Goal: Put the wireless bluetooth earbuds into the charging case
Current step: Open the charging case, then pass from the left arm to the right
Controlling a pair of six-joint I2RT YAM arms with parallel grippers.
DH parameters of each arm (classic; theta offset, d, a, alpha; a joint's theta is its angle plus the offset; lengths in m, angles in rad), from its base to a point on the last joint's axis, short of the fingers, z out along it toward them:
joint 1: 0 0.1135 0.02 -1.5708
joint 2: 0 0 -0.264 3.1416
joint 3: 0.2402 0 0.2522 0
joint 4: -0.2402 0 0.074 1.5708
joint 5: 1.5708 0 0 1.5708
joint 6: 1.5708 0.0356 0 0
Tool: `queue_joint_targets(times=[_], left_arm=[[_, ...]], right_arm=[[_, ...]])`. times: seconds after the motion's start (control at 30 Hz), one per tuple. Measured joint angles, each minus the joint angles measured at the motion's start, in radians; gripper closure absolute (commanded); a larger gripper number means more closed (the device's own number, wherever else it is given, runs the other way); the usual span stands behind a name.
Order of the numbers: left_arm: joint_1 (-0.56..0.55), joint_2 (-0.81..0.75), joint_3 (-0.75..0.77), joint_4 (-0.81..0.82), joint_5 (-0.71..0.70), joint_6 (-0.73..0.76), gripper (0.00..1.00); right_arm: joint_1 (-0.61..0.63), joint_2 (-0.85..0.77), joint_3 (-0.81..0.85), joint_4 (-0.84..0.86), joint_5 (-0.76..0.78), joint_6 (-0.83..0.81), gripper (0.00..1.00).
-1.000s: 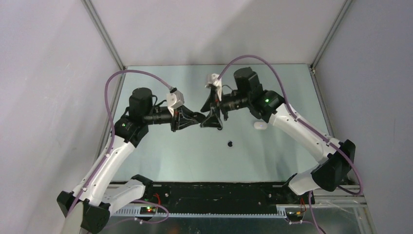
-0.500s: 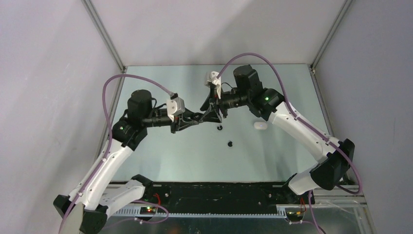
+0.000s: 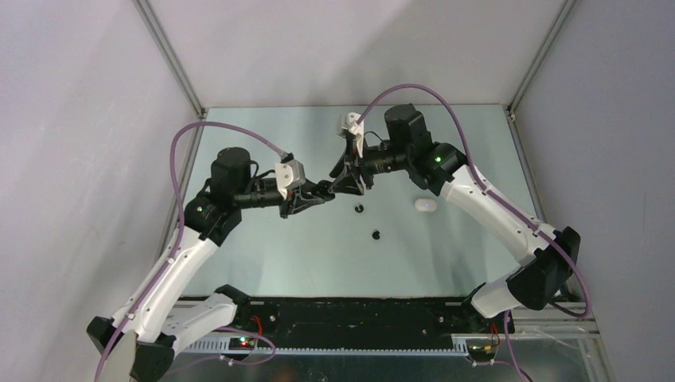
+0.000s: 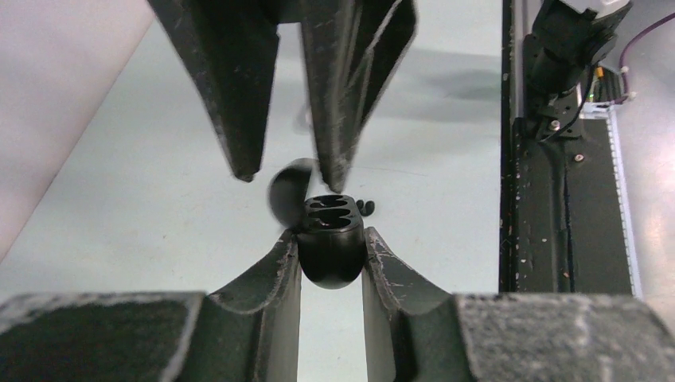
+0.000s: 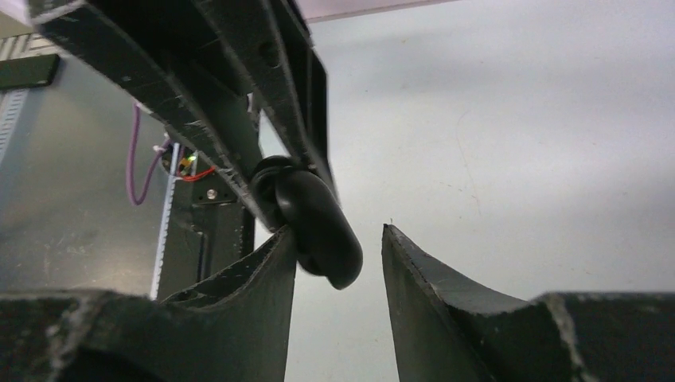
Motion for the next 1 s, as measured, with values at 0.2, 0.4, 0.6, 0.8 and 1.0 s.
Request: queue_joint_targets(times=[0.2,0.4,0.6,0.8,1.0], left_arm=[[-0.011,0.012,0.016,-0.002,0.016,-0.033,1.00],[-0.011,0.028,0.037,-0.005,0.015,-0.066,1.00],[-0.011,0.037,0.038,-0.004,0.016,-0.083,1.00],[-0.012,0.048,0.044,-0.006,0.020,-0.119,1.00],[-0.013,0.050,0.045,-0.005,0.019,-0.132,1.00]], right_arm=[[0.000,-0.001,-0.005,0.005,0.047,-0.009,0.56],[-0.001,-0.021,-0.028,0.007,0.071,-0.016,0.62],[-0.004,-0.032,-0.043,0.008,0.069,-0.021,0.82],[-0.007,-0.039,-0.060,0.016,0.069,-0.035,0.77],[-0.007,-0.056,-0.084,0.023,0.074,-0.026,0.65]])
